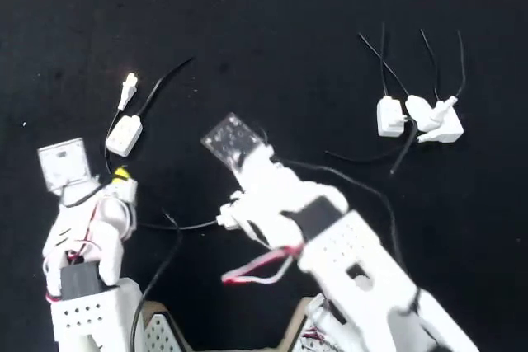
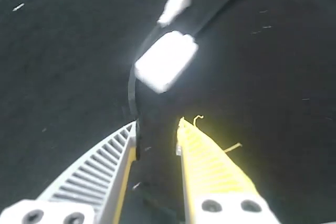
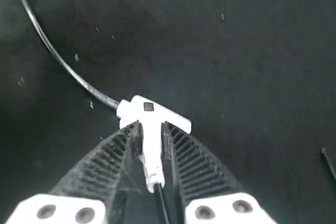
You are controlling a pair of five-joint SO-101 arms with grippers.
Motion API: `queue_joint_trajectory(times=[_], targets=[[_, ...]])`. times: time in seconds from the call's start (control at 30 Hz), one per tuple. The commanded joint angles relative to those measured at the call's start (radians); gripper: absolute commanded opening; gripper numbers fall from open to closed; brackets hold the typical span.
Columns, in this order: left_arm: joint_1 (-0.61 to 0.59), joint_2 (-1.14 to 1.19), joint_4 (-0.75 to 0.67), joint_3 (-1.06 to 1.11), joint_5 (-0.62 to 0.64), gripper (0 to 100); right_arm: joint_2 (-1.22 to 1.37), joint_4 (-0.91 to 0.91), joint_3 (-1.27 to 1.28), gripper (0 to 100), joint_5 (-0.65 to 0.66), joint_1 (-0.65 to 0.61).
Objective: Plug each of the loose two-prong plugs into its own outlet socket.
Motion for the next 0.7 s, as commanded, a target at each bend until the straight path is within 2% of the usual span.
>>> queue_joint_trajectory(times=[0.0,0.1,0.2,0.33,0.67], targets=[[-0.093,-0.005,0.077,-0.050,-0.011,13,0.214,0.250,-0.303,1.1,-0.002,0.018],[-0.101,-0.005,0.091,-0.015,-0.011,13,0.341,0.368,-0.446,1.1,-0.006,0.035],[-0.101,-0.005,0.044,0.030,-0.011,13,0.461,0.431,-0.536,1.1,-0.077,0.044],[-0.101,-0.005,0.026,0.039,-0.011,13,0.579,0.509,-0.639,1.1,-0.109,0.044],[-0.101,-0.005,0.028,0.041,-0.011,13,0.730,0.531,-0.762,1.1,-0.149,0.057]])
